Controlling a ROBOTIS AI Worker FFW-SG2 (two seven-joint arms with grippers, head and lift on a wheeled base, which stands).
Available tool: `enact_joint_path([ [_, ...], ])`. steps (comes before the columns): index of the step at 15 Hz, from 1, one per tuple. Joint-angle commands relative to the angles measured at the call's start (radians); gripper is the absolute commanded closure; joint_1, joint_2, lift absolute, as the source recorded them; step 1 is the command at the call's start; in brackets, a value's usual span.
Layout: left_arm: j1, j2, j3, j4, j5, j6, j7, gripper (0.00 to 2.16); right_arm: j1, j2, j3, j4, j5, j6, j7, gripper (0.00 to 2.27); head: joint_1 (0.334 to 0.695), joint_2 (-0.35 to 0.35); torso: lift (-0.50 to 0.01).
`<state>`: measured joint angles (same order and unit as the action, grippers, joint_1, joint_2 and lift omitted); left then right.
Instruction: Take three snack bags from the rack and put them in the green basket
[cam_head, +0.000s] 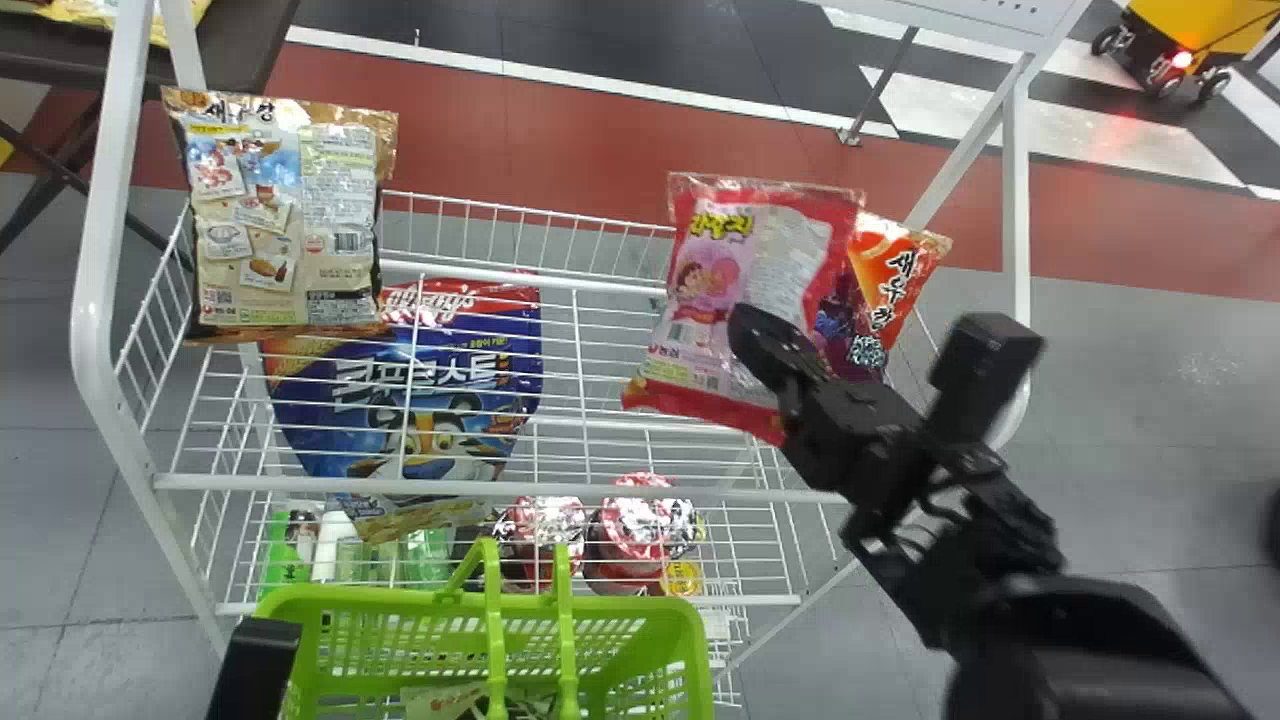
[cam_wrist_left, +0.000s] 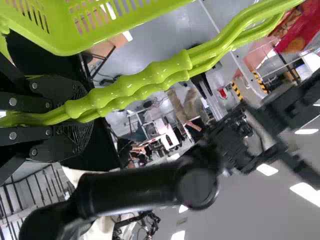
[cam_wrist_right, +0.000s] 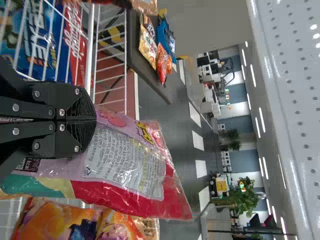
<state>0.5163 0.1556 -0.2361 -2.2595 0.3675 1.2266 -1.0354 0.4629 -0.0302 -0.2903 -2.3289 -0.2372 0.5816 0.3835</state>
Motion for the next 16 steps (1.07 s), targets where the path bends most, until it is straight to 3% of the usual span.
enact_joint_path([
  [1,-0.004,-0.002,0.003,0.001,-0.001,0.003,0.002,1.57,0.152,0.009,-0.079,-0.142,-0.08,0.022,0.032,2.17,0.695,-0.35,-0.011],
  [3,0.002,-0.004,0.004,0.003,-0.001,0.003,0.002,1.57,0.207,0.031,-0.155,-0.202,-0.152,0.08,0.115,2.17,0.695,-0.35,-0.011],
  [7,0.013,-0.011,0.012,0.001,-0.002,-0.006,0.011,1.57,0.229,0.031,-0.294,-0.251,-0.29,0.464,0.249,2.17,0.695,-0.35,-0.011],
  [13,0.013,-0.013,0.014,0.0,-0.002,-0.009,0.015,1.57,0.26,0.031,-0.328,-0.264,-0.338,0.924,0.393,2.17,0.695,-0.35,-0.011],
  [16,0.013,-0.013,0.014,-0.006,-0.004,-0.009,0.014,1.57,0.313,-0.019,-0.26,-0.237,-0.333,0.97,0.4,2.17,0.695,-0.35,-0.011],
])
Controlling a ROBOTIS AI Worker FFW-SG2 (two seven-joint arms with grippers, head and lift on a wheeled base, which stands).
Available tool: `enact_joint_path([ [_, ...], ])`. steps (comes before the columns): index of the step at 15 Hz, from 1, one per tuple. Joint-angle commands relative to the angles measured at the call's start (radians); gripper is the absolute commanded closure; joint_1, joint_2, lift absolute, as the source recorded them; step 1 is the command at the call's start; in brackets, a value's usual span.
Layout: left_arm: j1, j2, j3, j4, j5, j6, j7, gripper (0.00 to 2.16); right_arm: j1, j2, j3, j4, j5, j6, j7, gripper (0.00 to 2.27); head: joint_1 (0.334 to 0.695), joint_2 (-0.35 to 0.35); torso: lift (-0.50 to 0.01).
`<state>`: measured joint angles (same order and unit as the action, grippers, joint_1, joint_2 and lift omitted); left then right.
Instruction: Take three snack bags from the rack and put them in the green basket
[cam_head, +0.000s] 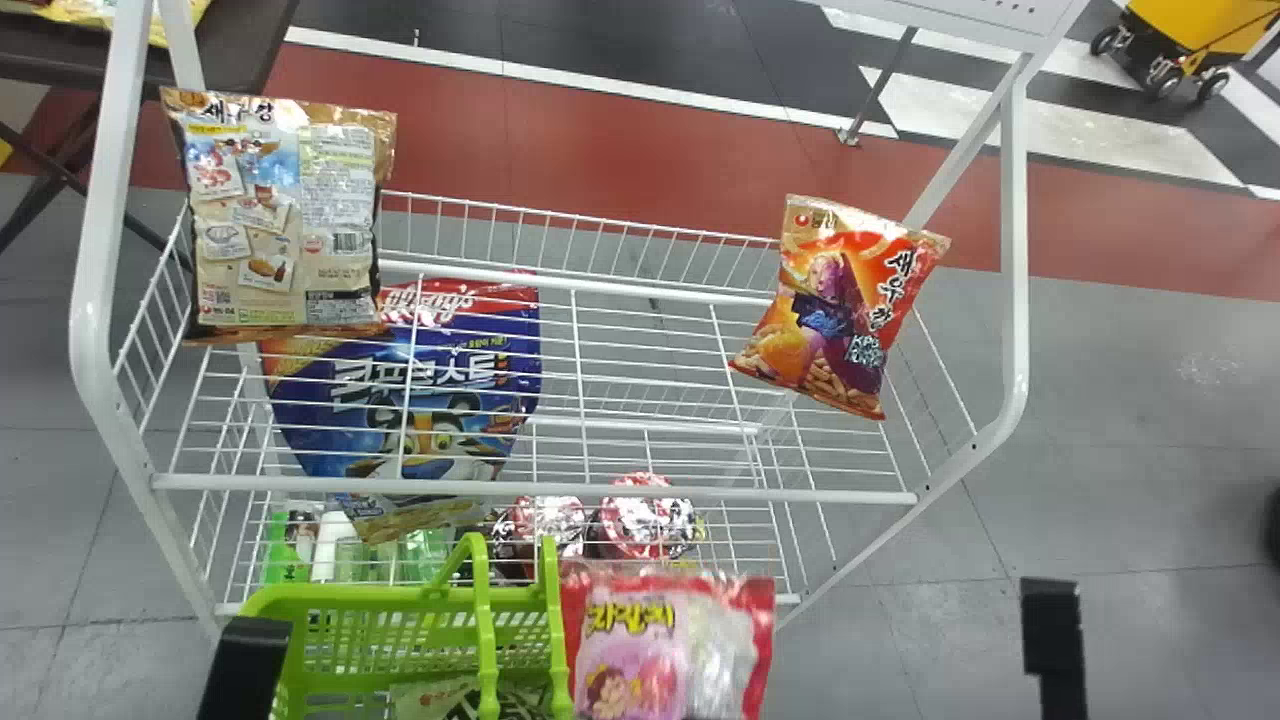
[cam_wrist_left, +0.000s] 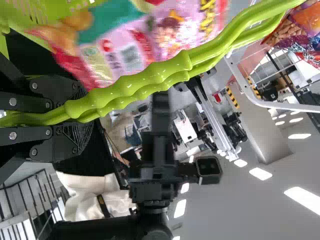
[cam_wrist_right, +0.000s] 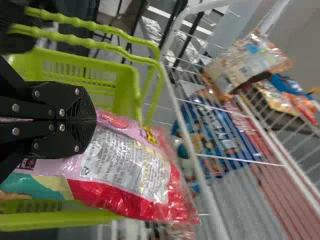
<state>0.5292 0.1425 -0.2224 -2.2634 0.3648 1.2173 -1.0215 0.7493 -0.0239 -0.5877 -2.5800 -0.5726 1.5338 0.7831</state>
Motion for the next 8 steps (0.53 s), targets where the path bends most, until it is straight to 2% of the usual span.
enact_joint_path([
  [1,-0.002,0.0,-0.002,-0.004,-0.001,0.0,0.0,1.57,0.038,-0.034,0.071,0.024,0.013,0.018,0.004,2.17,0.695,-0.35,-0.011],
  [4,-0.002,0.0,-0.017,-0.008,-0.003,0.0,0.001,1.57,0.042,-0.047,0.161,0.041,0.03,-0.016,0.015,2.17,0.695,-0.35,-0.011],
  [8,0.023,0.002,-0.021,-0.031,-0.014,0.0,0.001,1.57,0.001,-0.054,0.33,0.083,0.109,-0.068,0.01,2.17,0.695,-0.35,-0.011],
])
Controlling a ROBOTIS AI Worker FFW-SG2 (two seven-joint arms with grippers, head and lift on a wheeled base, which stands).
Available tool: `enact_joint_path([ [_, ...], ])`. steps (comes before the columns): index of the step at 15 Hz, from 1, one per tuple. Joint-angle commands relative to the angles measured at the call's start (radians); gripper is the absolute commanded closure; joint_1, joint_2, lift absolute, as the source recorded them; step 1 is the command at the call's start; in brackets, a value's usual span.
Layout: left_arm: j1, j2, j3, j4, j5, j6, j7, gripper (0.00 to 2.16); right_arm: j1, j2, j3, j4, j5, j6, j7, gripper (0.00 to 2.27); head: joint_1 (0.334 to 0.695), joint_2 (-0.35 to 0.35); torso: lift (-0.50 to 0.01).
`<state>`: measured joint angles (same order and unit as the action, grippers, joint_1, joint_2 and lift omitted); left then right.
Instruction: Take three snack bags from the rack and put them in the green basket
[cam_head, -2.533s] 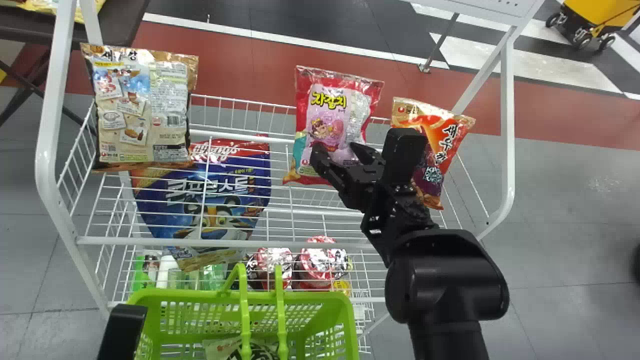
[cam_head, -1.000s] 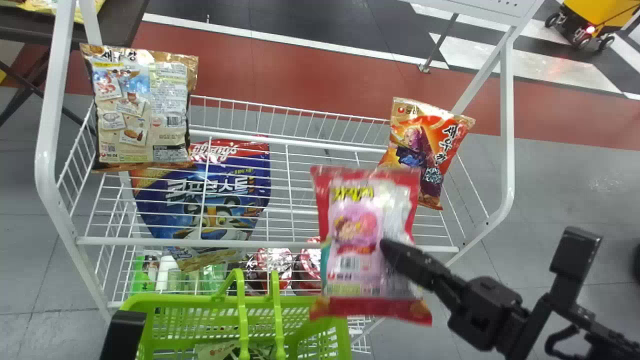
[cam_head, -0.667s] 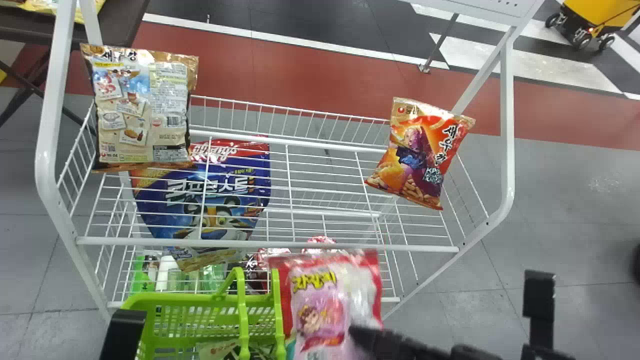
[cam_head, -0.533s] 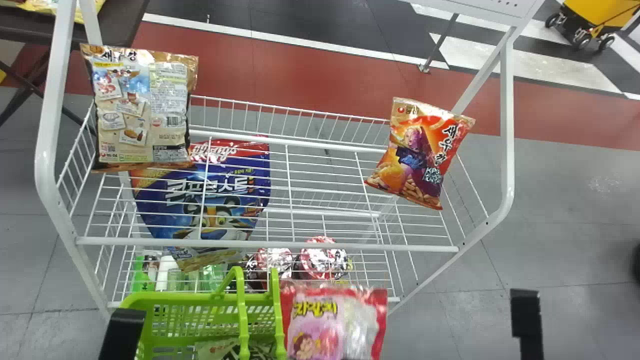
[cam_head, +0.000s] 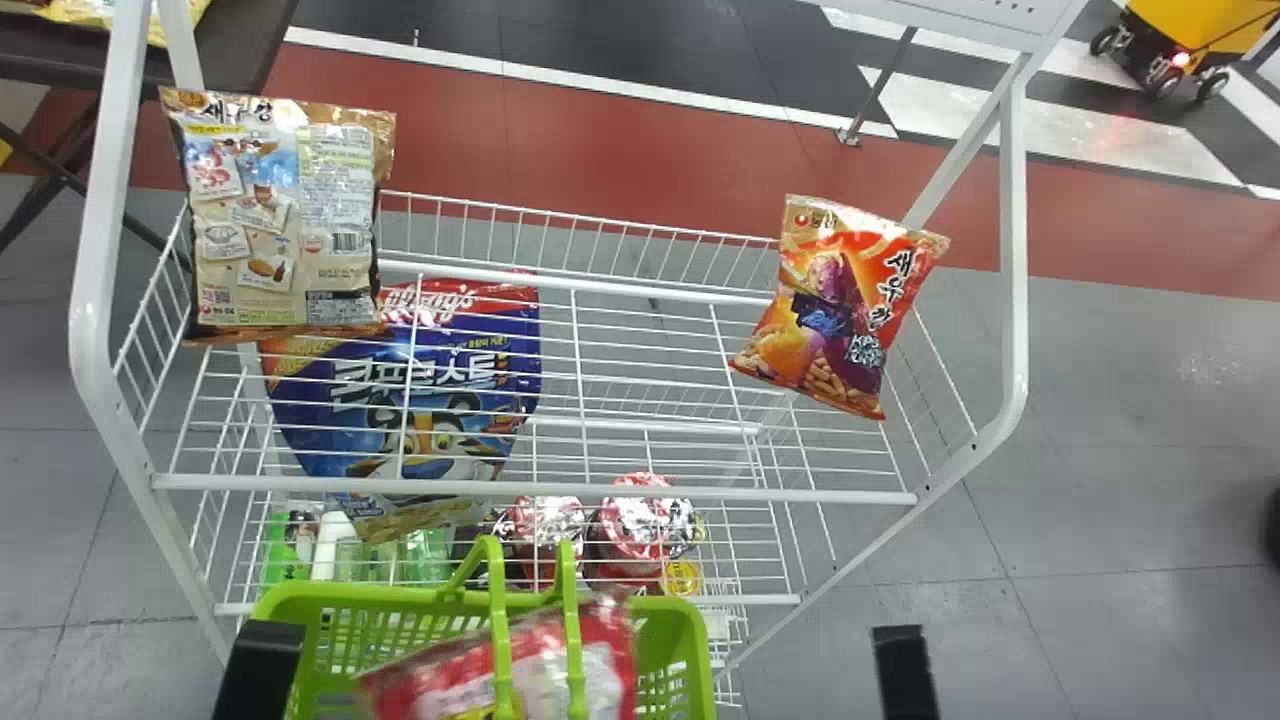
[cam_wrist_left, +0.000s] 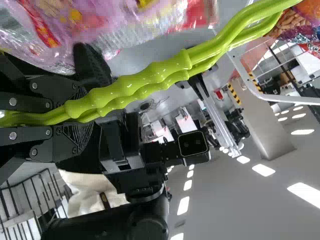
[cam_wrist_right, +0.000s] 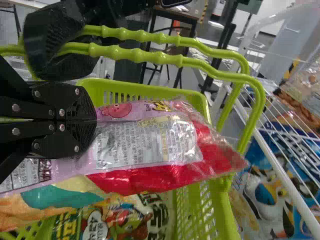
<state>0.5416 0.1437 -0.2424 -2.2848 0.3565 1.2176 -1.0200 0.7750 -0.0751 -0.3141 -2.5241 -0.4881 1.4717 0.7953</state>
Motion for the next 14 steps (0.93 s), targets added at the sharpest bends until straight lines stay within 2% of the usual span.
enact_joint_path([
  [1,0.014,0.0,-0.001,-0.015,-0.008,0.0,0.0,1.57,-0.048,-0.005,0.093,0.059,0.042,-0.006,-0.01,2.15,0.695,-0.35,-0.011],
  [2,0.018,0.002,-0.001,-0.021,-0.008,0.0,0.0,1.57,-0.071,-0.003,0.118,0.093,0.051,-0.006,-0.018,1.95,0.695,-0.35,-0.011],
  [3,0.021,0.002,-0.003,-0.025,-0.014,0.0,0.0,1.57,-0.092,-0.005,0.132,0.123,0.068,0.0,-0.021,1.45,0.695,-0.35,-0.011],
  [4,0.021,0.002,-0.003,-0.027,-0.017,0.0,0.0,1.57,-0.112,-0.003,0.141,0.151,0.091,-0.003,-0.031,0.25,0.695,-0.35,-0.011],
  [5,0.021,0.002,-0.005,-0.027,-0.017,0.0,0.0,1.57,-0.118,-0.005,0.139,0.163,0.108,-0.012,-0.036,0.0,0.695,-0.35,-0.011],
  [12,0.017,-0.003,-0.032,-0.025,-0.039,0.0,0.008,1.57,-0.117,0.0,-0.043,0.146,0.108,-0.248,-0.034,0.06,0.695,-0.35,-0.011],
  [14,0.015,-0.003,-0.037,-0.025,-0.042,0.0,0.008,1.57,-0.114,0.035,-0.097,0.145,0.103,-0.448,-0.042,0.05,0.695,-0.35,-0.011],
])
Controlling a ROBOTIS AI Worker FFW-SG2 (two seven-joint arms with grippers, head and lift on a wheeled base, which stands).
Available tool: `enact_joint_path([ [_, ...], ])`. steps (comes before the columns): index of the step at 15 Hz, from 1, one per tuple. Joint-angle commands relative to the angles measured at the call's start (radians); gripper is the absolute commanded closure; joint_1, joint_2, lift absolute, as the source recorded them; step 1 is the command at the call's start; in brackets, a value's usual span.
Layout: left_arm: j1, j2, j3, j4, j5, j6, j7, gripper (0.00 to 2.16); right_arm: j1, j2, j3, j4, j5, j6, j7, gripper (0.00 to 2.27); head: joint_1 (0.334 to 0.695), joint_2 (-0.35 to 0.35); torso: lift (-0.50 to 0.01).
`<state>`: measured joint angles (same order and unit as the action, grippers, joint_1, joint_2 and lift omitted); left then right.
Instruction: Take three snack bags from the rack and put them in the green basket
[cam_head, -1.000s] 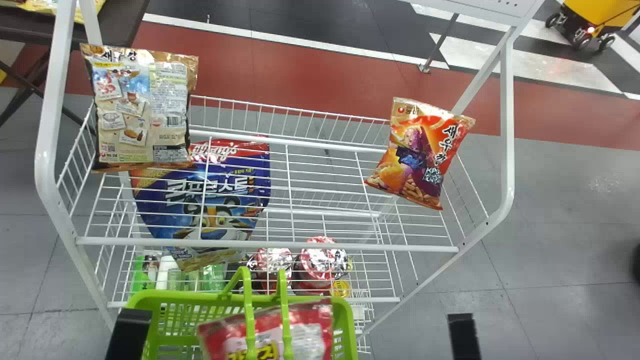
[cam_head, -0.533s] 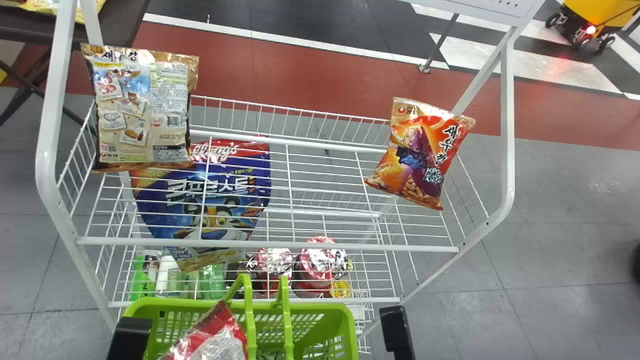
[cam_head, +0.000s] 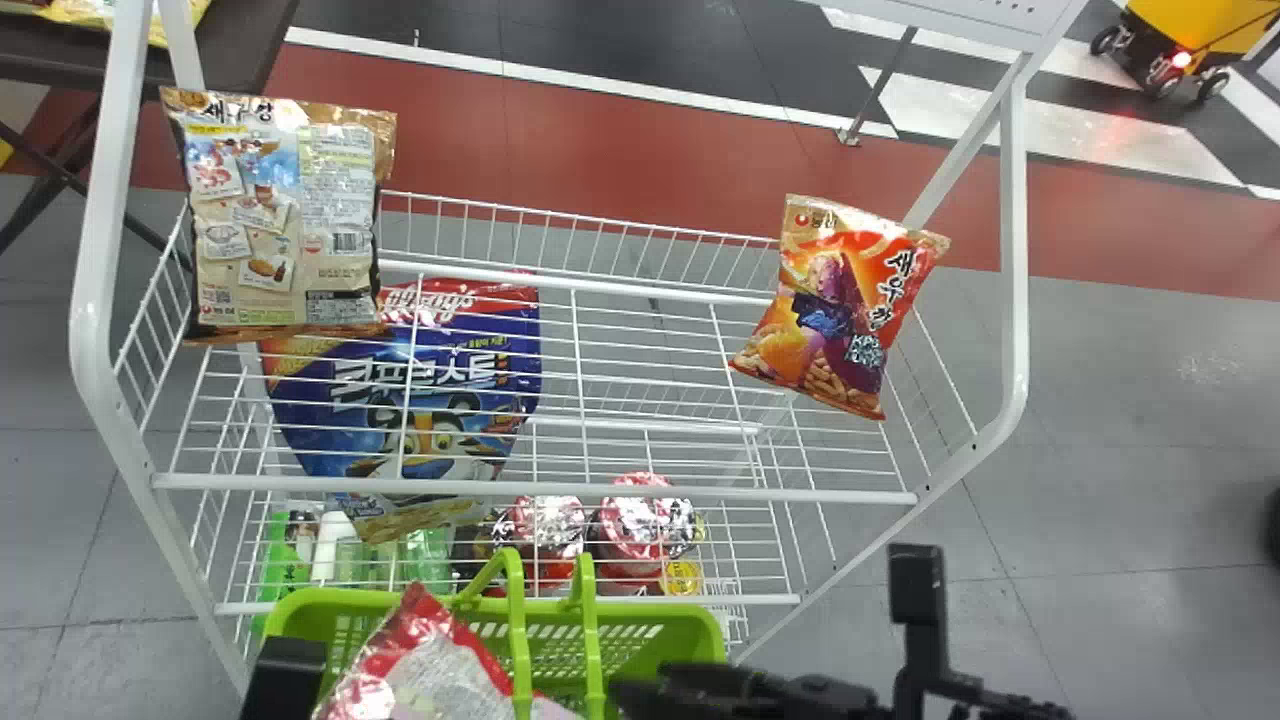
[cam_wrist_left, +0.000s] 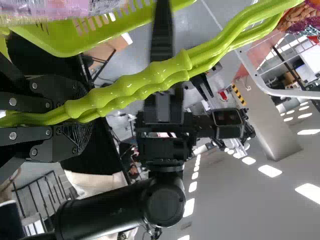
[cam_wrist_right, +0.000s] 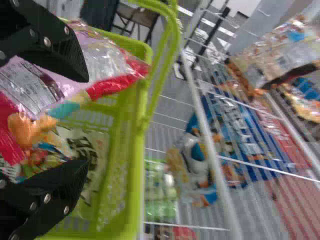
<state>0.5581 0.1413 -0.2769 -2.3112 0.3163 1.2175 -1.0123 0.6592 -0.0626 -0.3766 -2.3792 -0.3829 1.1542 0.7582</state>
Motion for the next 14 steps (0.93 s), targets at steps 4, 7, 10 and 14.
enact_joint_path([
  [4,-0.001,0.0,-0.008,0.004,-0.002,0.0,-0.003,1.57,-0.061,0.061,-0.031,0.055,0.041,-0.566,-0.163,0.05,0.695,-0.35,-0.011],
  [7,-0.003,0.003,-0.011,0.007,-0.002,-0.006,-0.005,1.57,-0.162,0.063,0.048,0.13,0.157,-0.784,-0.352,0.05,0.695,-0.35,-0.011],
  [10,-0.003,0.008,-0.011,0.009,-0.002,-0.006,-0.006,1.57,-0.286,0.063,0.131,0.252,0.274,-0.833,-0.623,0.06,0.695,-0.35,-0.011],
  [14,-0.006,0.012,-0.004,0.012,0.001,-0.003,-0.011,1.57,-0.432,0.063,0.156,0.411,0.325,-0.87,-0.813,0.08,0.695,-0.35,-0.011],
])
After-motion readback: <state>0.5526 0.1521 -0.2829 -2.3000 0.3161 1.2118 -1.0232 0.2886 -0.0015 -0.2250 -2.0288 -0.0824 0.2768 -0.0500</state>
